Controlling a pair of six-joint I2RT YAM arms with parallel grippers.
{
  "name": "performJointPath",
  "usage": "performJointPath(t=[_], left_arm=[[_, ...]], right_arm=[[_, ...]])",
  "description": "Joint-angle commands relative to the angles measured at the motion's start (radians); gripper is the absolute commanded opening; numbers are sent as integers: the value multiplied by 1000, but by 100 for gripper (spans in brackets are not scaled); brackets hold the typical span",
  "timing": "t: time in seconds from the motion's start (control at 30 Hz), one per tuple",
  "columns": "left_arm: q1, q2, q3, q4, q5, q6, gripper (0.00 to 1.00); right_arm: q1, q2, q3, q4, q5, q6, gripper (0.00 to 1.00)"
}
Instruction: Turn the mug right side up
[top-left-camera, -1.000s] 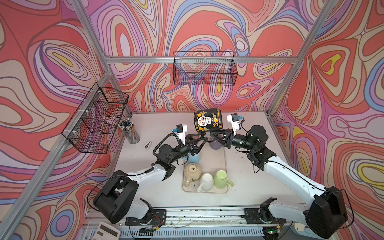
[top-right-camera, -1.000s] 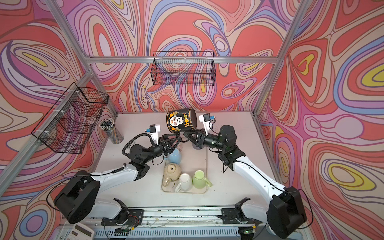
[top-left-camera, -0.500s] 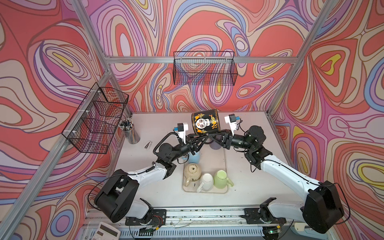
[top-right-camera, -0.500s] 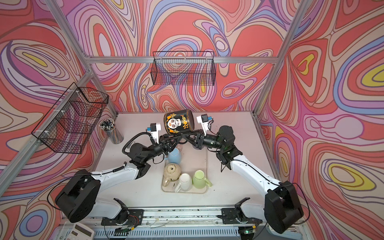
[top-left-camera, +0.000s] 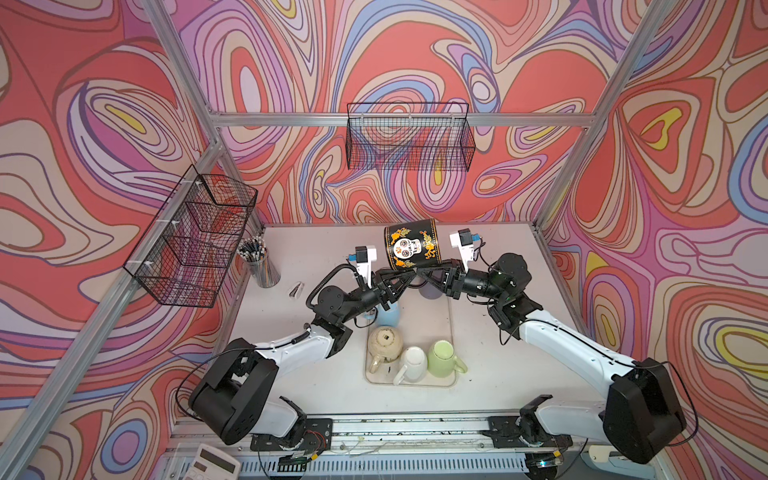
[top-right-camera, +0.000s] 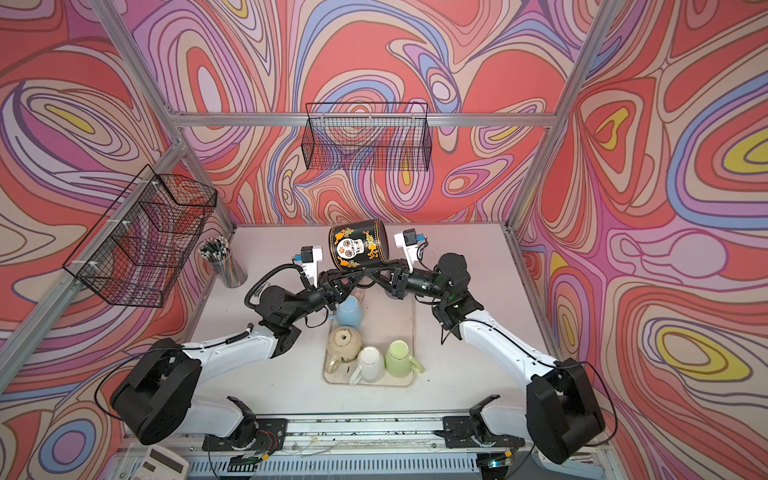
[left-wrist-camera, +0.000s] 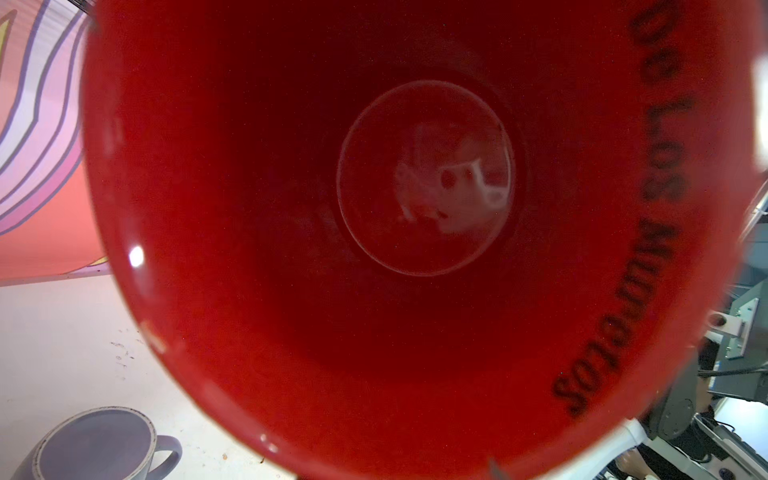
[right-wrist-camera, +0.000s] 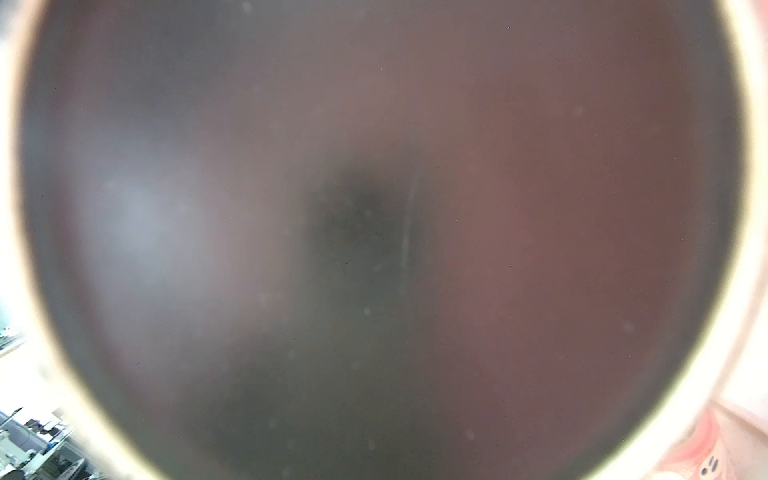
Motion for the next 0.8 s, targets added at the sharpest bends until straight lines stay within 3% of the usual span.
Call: performJointPath(t=[0.0, 0.4, 0.57, 0.77], left_arm=[[12, -27, 19, 74, -6, 20, 0], [12, -53, -35, 73, -25, 37, 0], [14, -70, -61, 73, -58, 56, 0], [23, -109, -145, 73, -115, 77, 0]], right_arm=[[4, -8, -3, 117, -36, -13, 0], [4, 14, -18, 140, -17, -11, 0], [4, 11, -31, 128, -5, -26, 20], [5, 4, -53, 78, 27, -64, 32]])
